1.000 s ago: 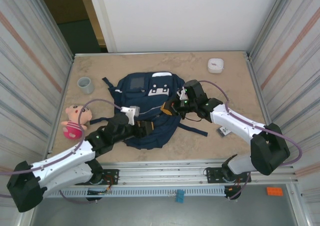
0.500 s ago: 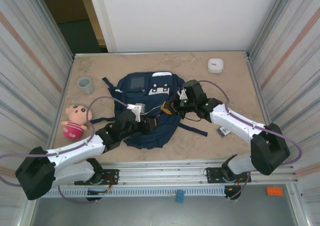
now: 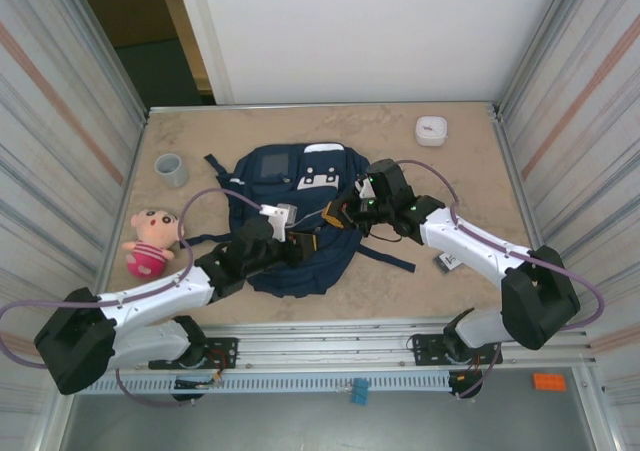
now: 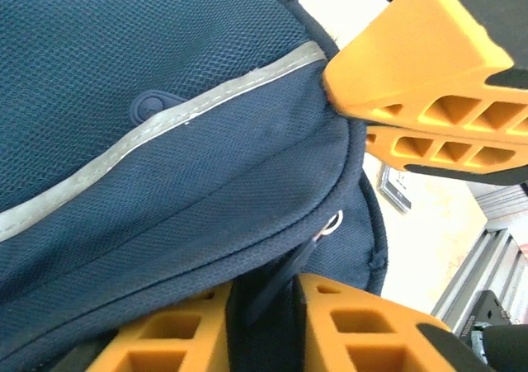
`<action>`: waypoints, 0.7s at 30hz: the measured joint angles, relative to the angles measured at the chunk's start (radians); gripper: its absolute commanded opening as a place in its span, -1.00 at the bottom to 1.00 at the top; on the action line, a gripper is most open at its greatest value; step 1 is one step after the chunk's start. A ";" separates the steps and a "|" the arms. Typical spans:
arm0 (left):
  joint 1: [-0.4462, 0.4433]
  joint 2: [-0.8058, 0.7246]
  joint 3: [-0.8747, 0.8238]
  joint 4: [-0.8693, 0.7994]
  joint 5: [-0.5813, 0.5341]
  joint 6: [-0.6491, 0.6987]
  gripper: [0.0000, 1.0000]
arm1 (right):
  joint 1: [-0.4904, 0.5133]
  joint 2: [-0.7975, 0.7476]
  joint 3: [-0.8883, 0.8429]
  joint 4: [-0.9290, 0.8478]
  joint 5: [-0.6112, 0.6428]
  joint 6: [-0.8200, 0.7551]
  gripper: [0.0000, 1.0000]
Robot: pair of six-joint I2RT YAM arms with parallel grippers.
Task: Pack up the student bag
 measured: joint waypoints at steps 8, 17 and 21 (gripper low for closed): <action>-0.005 0.000 0.000 0.092 0.068 0.026 -0.64 | 0.001 0.000 0.000 0.008 -0.007 0.000 -1.00; -0.005 -0.006 0.000 0.077 0.063 0.043 -0.83 | 0.004 -0.001 0.000 0.011 -0.007 0.000 -1.00; -0.005 -0.007 0.000 0.064 0.043 0.043 -1.00 | 0.006 -0.002 0.000 0.007 -0.007 0.000 -1.00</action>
